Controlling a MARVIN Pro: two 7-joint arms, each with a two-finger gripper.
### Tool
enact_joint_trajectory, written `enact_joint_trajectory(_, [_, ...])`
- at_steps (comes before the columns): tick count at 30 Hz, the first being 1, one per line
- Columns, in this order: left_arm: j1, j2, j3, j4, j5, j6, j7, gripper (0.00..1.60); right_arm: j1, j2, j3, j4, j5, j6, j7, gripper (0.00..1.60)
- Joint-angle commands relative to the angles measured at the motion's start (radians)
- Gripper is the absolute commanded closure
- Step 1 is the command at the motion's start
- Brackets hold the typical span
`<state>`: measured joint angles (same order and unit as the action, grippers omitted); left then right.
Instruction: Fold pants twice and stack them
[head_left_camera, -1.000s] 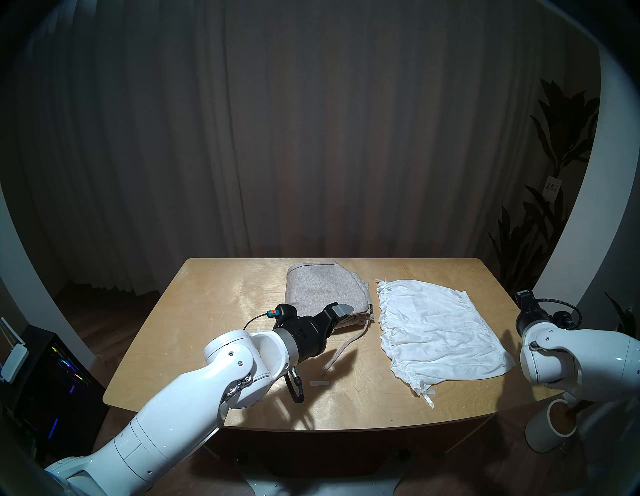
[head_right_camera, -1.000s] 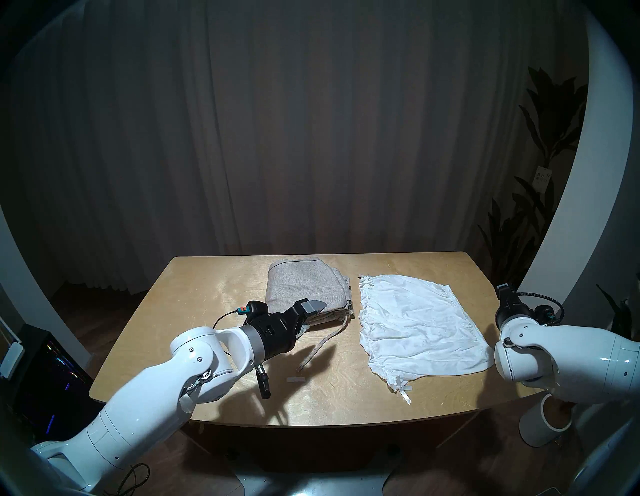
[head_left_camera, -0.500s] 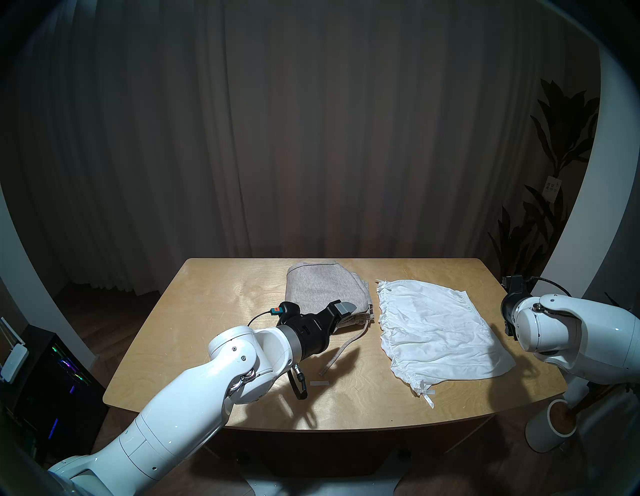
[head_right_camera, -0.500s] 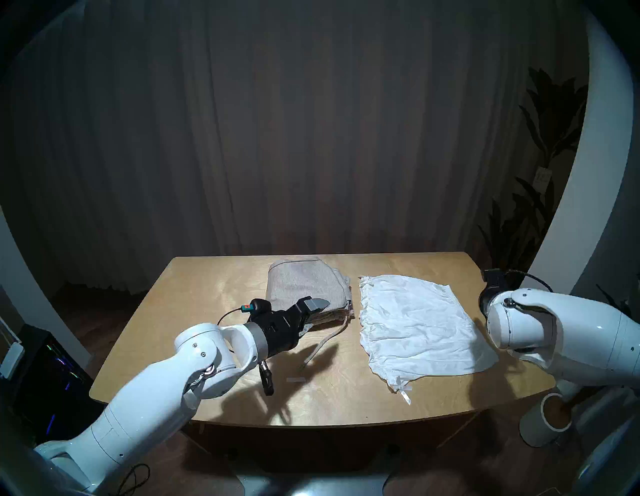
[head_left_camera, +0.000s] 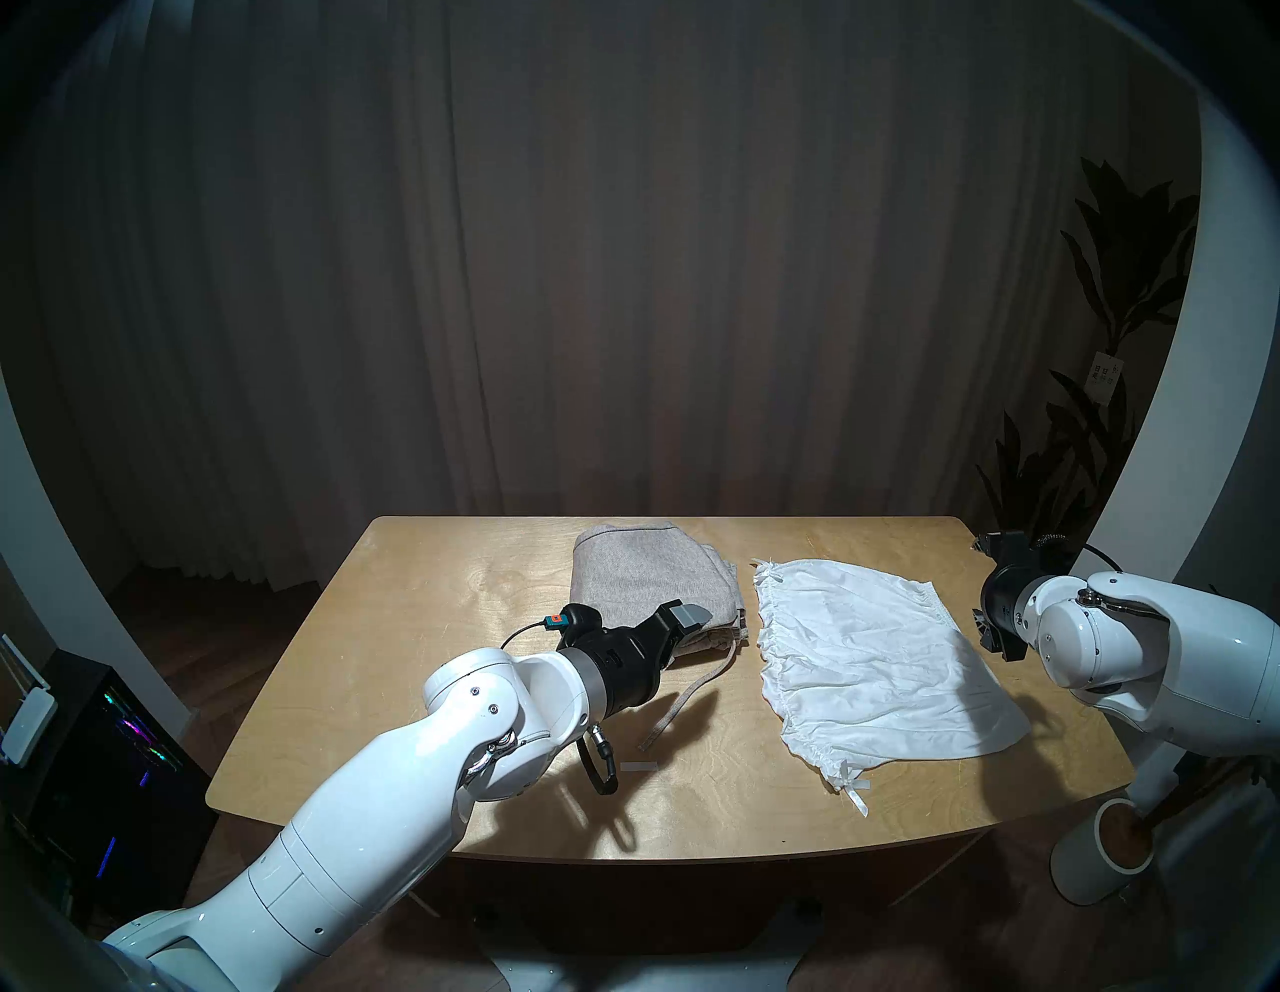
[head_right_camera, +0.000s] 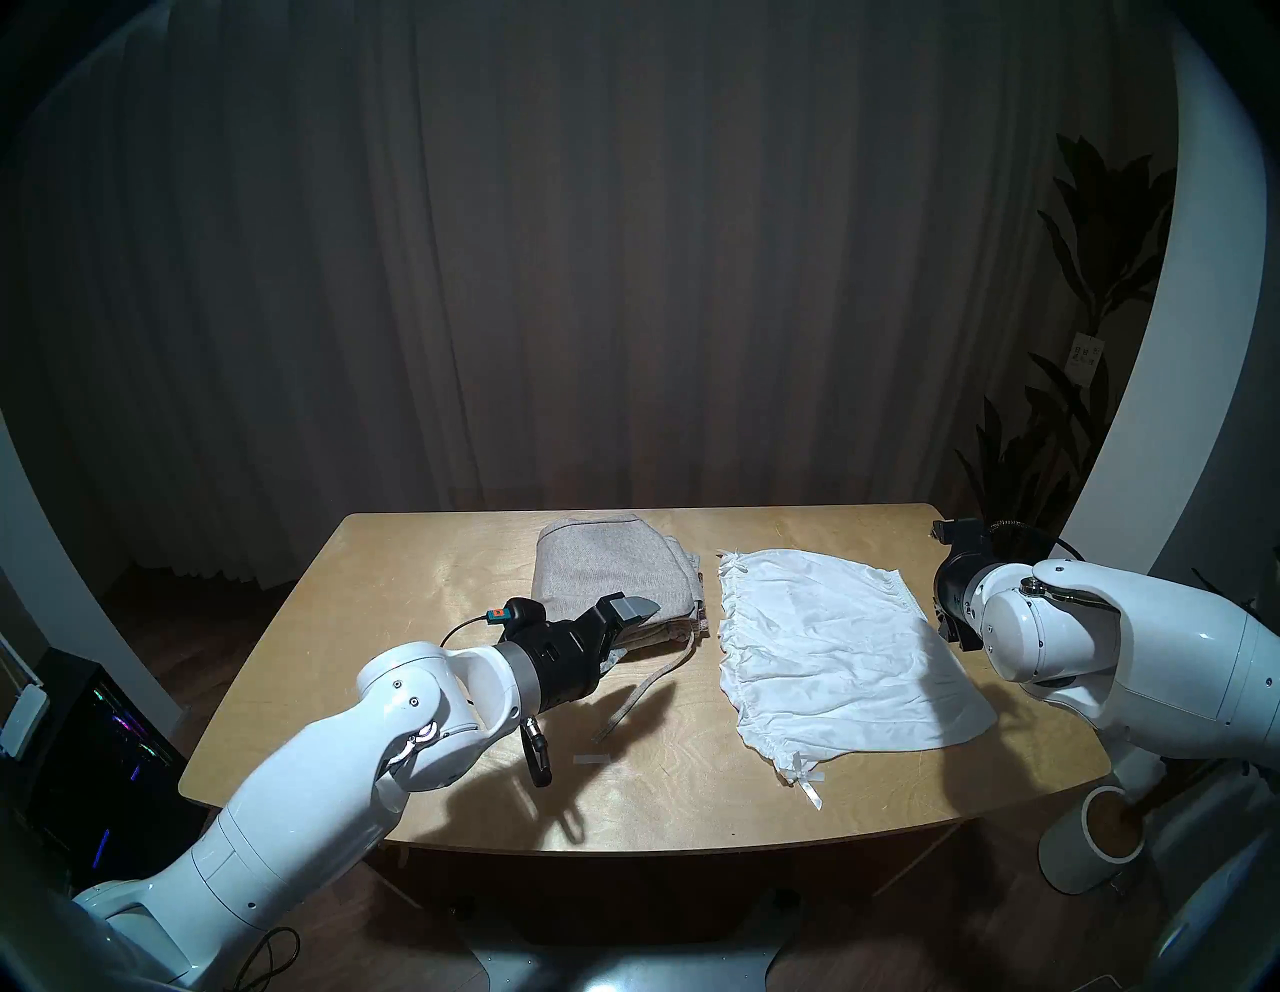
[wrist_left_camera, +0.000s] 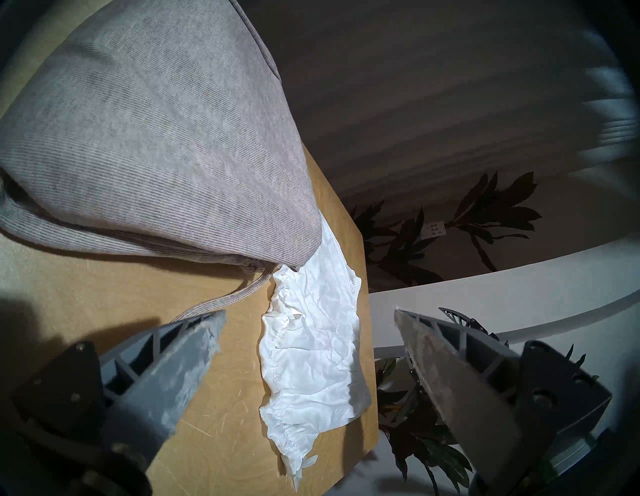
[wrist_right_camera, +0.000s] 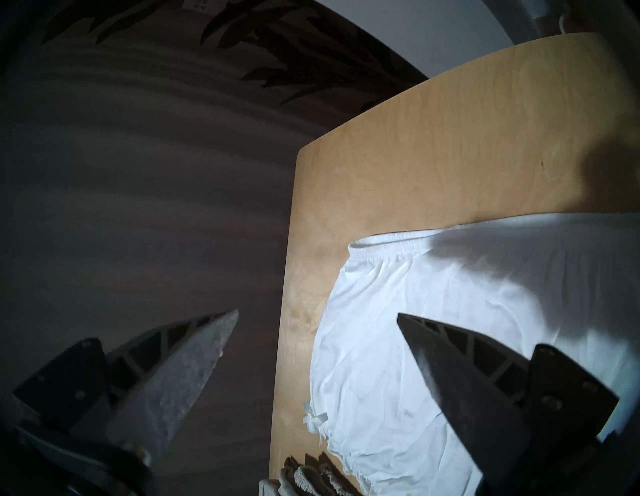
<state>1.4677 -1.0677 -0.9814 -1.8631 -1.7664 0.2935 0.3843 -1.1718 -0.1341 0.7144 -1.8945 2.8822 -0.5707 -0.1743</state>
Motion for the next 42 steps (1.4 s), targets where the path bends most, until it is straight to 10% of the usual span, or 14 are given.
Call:
enact_joint_trajectory(1, [-0.03, -0.023, 0.0, 0.006, 0.005, -0.005, 0.01, 0.0, -0.013, 0.016, 0.01, 0.024, -0.002, 0.09, 0.107, 0.0])
enact_joint_trajectory(42, [-0.059, -0.094, 0.104, 0.059, -0.078, 0.085, 0.071, 0.0, -0.154, 0.026, -0.02, 0.228, -0.002, 0.526, 0.454, 0.0])
